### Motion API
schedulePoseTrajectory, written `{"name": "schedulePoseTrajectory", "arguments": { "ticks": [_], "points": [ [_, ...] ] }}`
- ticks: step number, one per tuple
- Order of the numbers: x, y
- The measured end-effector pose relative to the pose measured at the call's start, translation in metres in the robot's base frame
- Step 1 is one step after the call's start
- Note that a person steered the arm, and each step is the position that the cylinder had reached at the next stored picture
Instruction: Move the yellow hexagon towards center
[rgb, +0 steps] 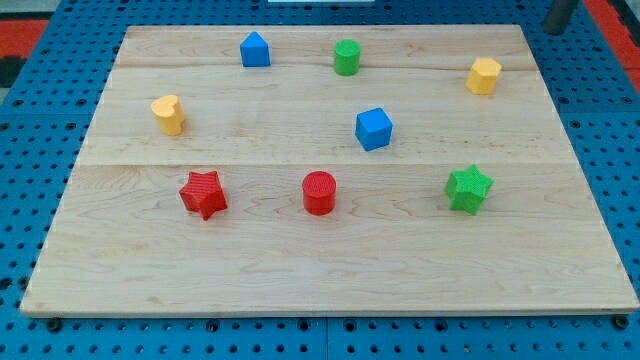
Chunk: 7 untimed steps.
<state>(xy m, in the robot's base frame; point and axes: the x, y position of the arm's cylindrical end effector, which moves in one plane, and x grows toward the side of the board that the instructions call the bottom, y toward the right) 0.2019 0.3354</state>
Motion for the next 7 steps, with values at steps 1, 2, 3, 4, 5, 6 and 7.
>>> {"name": "schedulePoseTrajectory", "arguments": {
  "ticks": [1,2,3,4,5,6,7],
  "points": [
    [0.0,-0.005],
    [0.036,-0.037],
    [0.054,-0.039],
    [0.057,-0.066],
    [0.064,-0.119],
    [0.104,-0.077],
    [0.116,-0.061]
  ]
}}
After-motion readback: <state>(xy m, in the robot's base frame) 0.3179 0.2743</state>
